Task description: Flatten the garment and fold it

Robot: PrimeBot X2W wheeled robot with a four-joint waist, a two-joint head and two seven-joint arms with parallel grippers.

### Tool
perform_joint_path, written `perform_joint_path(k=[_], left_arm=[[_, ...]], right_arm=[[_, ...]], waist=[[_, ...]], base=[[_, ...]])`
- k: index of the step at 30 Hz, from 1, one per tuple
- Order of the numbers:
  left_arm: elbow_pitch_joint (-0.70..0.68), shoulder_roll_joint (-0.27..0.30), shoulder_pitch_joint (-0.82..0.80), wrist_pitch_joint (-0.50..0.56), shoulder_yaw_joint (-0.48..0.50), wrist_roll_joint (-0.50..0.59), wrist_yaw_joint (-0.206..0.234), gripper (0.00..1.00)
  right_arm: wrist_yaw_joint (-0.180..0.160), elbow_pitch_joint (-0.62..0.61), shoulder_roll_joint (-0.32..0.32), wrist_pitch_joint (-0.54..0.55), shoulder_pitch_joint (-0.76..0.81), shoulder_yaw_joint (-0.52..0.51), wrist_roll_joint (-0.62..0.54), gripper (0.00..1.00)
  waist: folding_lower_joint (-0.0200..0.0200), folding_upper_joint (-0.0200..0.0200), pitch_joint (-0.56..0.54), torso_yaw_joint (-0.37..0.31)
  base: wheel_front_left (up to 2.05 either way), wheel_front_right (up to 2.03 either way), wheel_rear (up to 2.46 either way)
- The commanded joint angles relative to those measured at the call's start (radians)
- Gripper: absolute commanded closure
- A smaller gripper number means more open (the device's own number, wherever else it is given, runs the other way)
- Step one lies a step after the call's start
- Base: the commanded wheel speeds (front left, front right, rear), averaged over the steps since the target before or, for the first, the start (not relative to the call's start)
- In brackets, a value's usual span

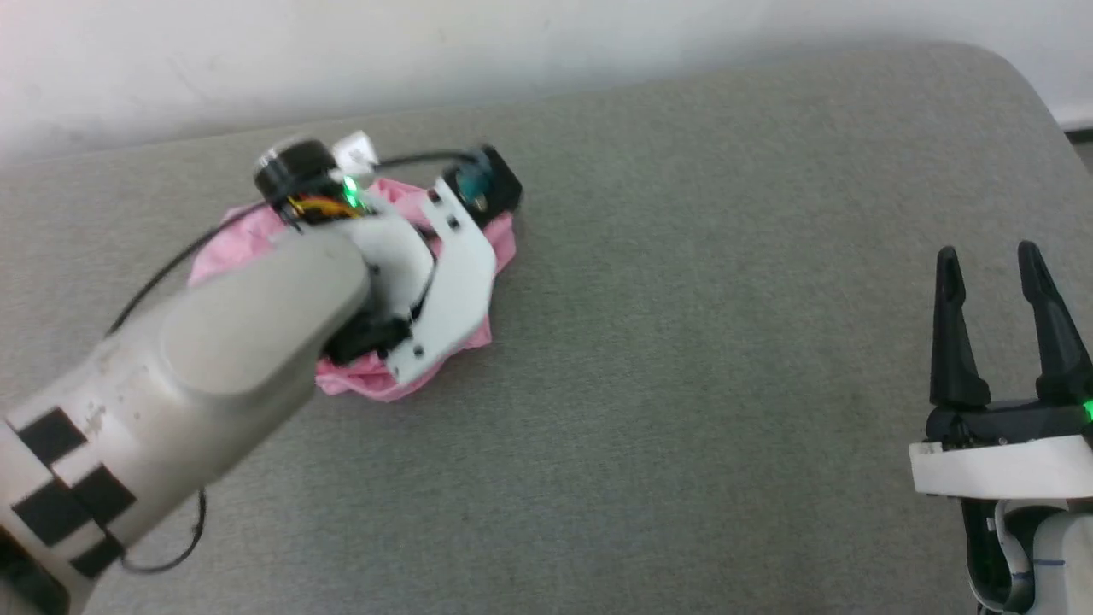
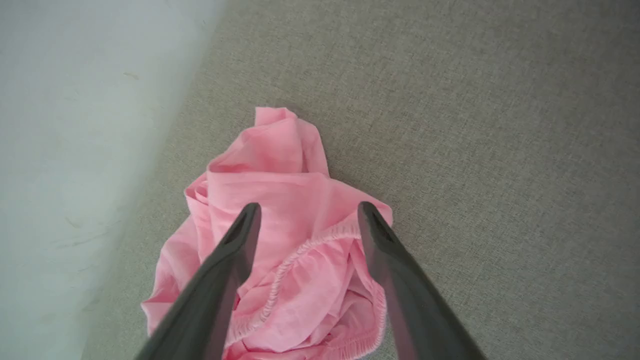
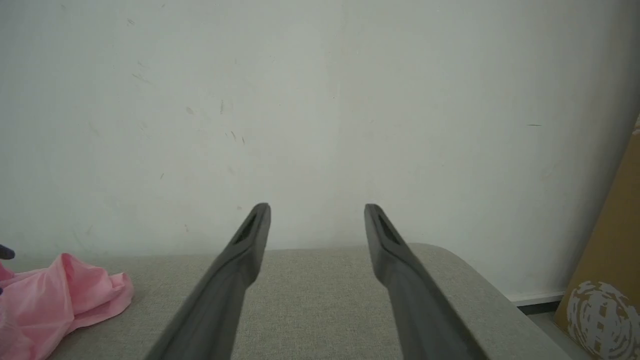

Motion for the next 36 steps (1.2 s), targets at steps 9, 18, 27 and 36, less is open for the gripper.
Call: perform_joint_path(k=[9, 18, 27, 36], left_arm=[[-0.087, 0.049, 0.126, 0.187, -0.006, 0.091, -0.007, 0.00], [-0.064, 0.075, 0.178, 0.223, -0.006, 0.121, -0.007, 1.00], [-0.111, 0.041, 0.093, -0.032, -0.006, 0.120, -0.007, 1.00], [-0.183, -0.100, 0.045, -0.183, -0.006, 0.151, -0.007, 1.00]], right_arm=[[-0.002, 0.004, 0.003, -0.005, -0.039, 0.007, 0.032, 0.00], [-0.002, 0.004, 0.003, -0.005, -0.061, 0.003, 0.037, 0.00], [-0.002, 0.010, 0.003, -0.005, -0.049, 0.001, 0.021, 0.00], [-0.002, 0.011, 0.003, -0.005, -0.030, -0.007, 0.022, 0.00]], waist=[[0.0000, 0.0000, 0.092, -0.087], [0.0000, 0.0000, 0.131, -0.089], [0.0000, 0.0000, 0.069, -0.051], [0.0000, 0.0000, 0.015, -0.077]], base=[[0.00, 0.00, 0.00], [0.00, 0.00, 0.00], [0.00, 0.00, 0.00], [0.00, 0.00, 0.00]])
